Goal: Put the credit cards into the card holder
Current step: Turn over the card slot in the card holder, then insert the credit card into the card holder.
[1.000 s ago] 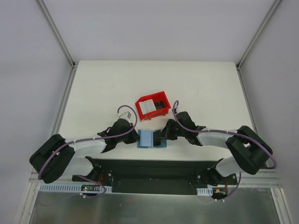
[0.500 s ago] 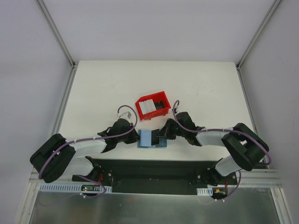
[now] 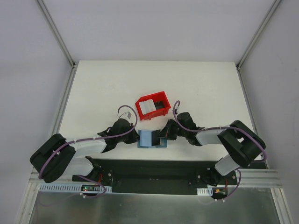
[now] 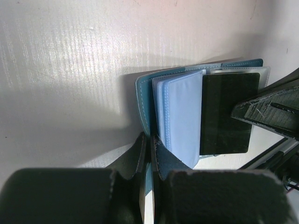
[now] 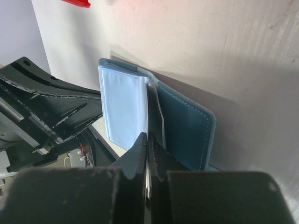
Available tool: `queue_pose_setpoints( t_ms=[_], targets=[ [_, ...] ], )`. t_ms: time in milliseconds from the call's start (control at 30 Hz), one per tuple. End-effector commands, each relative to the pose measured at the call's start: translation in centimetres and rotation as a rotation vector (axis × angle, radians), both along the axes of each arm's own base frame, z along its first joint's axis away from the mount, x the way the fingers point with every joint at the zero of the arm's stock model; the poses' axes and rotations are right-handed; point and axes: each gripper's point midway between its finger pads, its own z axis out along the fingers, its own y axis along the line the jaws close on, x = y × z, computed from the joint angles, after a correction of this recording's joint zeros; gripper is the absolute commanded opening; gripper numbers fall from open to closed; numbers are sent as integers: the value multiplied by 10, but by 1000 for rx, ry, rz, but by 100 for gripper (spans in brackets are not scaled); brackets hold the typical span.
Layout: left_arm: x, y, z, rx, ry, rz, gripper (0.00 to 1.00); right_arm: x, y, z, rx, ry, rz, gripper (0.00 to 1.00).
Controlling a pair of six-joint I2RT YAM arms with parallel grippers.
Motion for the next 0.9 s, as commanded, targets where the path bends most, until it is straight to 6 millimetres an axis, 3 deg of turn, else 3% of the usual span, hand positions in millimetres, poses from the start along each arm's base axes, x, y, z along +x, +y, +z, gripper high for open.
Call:
queue_pose_setpoints(
  t_ms=[0,667,767,867],
  targets=[
    [-11,11,-18,56,56,-10,0,5,10,11,60,-28,21,0],
    [-12,12,-20,60,63,-11,0,4,15,-6,39,-27,40,0],
    [-13,16,-20,75,62,-5,0,7,-5,-15,-61,-43,6,1],
    [-13,21,-21,82,51,17,0,2,-1,-16,-73,-25,42,0]
  ],
)
